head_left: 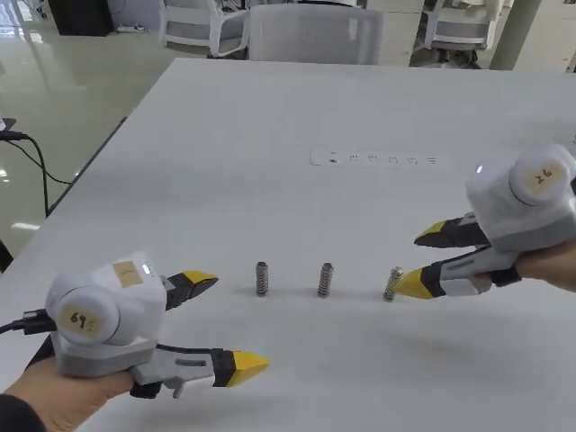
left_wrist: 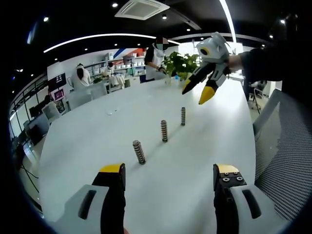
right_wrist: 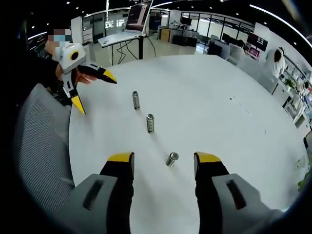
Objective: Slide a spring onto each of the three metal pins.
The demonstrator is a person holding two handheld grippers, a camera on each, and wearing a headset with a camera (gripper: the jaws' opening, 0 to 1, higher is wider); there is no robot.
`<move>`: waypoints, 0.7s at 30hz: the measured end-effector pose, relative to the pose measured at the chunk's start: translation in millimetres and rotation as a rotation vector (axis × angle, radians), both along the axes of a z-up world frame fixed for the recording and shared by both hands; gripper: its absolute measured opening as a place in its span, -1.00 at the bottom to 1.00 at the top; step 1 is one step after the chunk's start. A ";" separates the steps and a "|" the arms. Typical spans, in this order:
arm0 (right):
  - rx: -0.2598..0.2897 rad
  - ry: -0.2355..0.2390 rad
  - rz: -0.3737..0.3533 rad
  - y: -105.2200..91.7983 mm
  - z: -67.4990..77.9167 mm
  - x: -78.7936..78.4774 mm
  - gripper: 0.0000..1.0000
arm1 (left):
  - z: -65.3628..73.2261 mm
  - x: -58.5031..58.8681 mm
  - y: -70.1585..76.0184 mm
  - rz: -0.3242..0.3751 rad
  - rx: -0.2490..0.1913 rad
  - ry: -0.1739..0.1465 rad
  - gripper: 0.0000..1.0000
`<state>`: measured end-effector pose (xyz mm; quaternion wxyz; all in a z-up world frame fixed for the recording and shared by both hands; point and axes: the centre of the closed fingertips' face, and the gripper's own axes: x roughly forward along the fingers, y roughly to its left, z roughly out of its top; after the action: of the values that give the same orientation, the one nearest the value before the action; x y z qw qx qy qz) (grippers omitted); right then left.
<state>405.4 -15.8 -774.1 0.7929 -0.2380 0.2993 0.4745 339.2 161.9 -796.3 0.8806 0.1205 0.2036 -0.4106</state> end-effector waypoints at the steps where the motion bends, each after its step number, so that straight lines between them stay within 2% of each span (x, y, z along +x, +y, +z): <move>1: 0.008 -0.003 -0.005 -1.3 0.1 -1.1 0.03 | -0.1 -0.1 -0.5 0.000 0.000 0.000 0.44; 5: 0.044 -0.014 -0.019 -6.3 -0.3 -8.8 0.08 | -0.6 -0.4 -1.5 -0.001 0.000 0.002 0.45; 10: 0.064 -0.021 -0.032 -13.1 -4.9 -16.8 0.13 | -1.5 -0.9 -2.0 0.000 -0.001 0.005 0.46; 15: 0.118 -0.038 -0.048 -18.8 -7.1 -22.6 0.23 | -1.7 -0.9 -3.5 0.001 -0.006 0.007 0.46; 21: 0.155 -0.054 -0.070 -24.8 -17.7 -29.1 0.39 | -2.8 -1.3 -4.0 0.011 -0.016 0.011 0.47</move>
<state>376.3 -40.7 -791.8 0.8329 -0.1778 0.2483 0.4615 337.9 157.9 -799.1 0.8826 0.1102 0.2059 -0.4081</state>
